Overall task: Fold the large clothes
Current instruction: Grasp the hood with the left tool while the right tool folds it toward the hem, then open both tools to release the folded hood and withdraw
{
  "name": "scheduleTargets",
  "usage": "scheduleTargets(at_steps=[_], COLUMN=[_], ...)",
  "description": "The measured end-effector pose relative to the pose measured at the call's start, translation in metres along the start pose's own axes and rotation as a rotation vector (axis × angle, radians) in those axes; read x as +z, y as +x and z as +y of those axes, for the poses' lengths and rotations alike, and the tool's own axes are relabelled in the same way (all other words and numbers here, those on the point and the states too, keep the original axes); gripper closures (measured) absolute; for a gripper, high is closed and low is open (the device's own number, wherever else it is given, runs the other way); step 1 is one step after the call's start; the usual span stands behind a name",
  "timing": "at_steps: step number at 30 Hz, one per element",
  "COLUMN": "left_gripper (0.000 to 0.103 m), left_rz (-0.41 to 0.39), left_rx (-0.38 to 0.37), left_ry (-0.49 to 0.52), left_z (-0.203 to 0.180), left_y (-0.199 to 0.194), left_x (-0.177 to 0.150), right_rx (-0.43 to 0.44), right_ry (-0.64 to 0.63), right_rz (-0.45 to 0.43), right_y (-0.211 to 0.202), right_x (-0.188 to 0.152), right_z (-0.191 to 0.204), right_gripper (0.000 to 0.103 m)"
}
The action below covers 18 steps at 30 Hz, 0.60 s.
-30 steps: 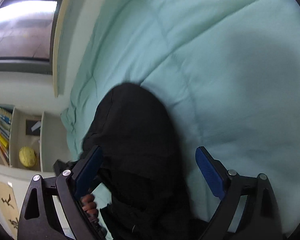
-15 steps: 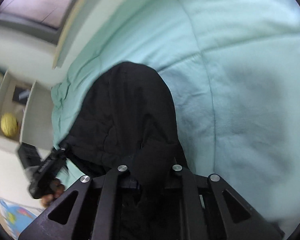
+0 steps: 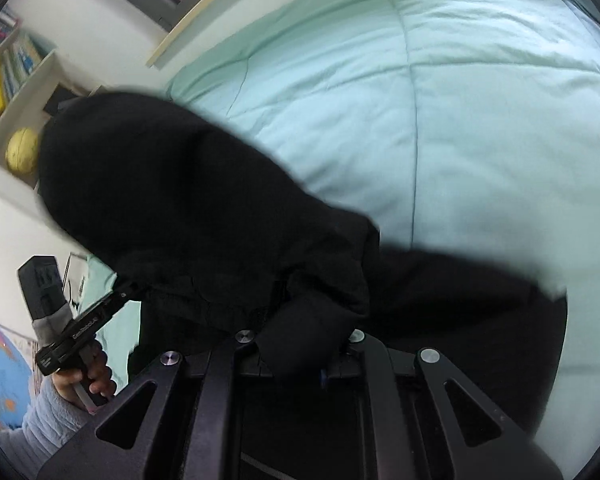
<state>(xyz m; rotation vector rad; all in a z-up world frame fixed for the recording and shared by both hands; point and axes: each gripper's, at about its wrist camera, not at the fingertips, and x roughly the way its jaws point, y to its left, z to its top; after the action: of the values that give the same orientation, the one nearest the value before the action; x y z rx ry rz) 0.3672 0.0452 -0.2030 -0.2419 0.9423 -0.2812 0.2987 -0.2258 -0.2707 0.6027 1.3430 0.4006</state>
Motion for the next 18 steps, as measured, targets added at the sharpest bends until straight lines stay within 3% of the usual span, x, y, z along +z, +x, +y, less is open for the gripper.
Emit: scheduleTargets(at_steps=[3,4,6,9,10,12,13,15,18], left_gripper=[0.064,0.064,0.063,0.063,0.058,0.044,0.044,0.044,0.044], left_rz=[0.098,0.141,0.224,0.201,0.195,0.186,0.174,0.136,0.065], left_rx=[0.044,0.067,0.086,0.048,0.036,0.11,0.153,0.142,0.104], left_ry=[-0.041,-0.058,-0.072,-0.063,-0.076,-0.092,-0.092,-0.092,-0.08], left_z=[0.006,0.01,0.023,0.036,0.04,0.046,0.049,0.048,0.032], left_y=[0.006,0.006,-0.001,-0.04,-0.054,-0.077,-0.089,-0.106,-0.12], left_x=[-0.024,-0.033,-0.054,-0.072,-0.074,-0.078,-0.079,-0.077,-0.058], right_rx=[-0.023,-0.056,-0.126,-0.227,-0.249,-0.292,-0.31,-0.322,-0.274], right_ry=[0.007,0.019,0.027,-0.01,-0.025,-0.043,-0.046,-0.042,-0.064], right_rz=[0.01,0.027,0.077,0.143,0.146,0.138,0.13,0.113,0.026], right_y=[0.001,0.002,0.002,-0.009,-0.017,-0.034,-0.045,-0.066,-0.093], right_x=[-0.018,-0.026,-0.043,-0.076,-0.088,-0.104,-0.109,-0.113,-0.102], right_z=[-0.002,-0.005,-0.009,-0.014,-0.016,-0.019,-0.015,-0.009,0.013], right_gripper=[0.083,0.08,0.061,0.059,0.059,0.059,0.058,0.056,0.056])
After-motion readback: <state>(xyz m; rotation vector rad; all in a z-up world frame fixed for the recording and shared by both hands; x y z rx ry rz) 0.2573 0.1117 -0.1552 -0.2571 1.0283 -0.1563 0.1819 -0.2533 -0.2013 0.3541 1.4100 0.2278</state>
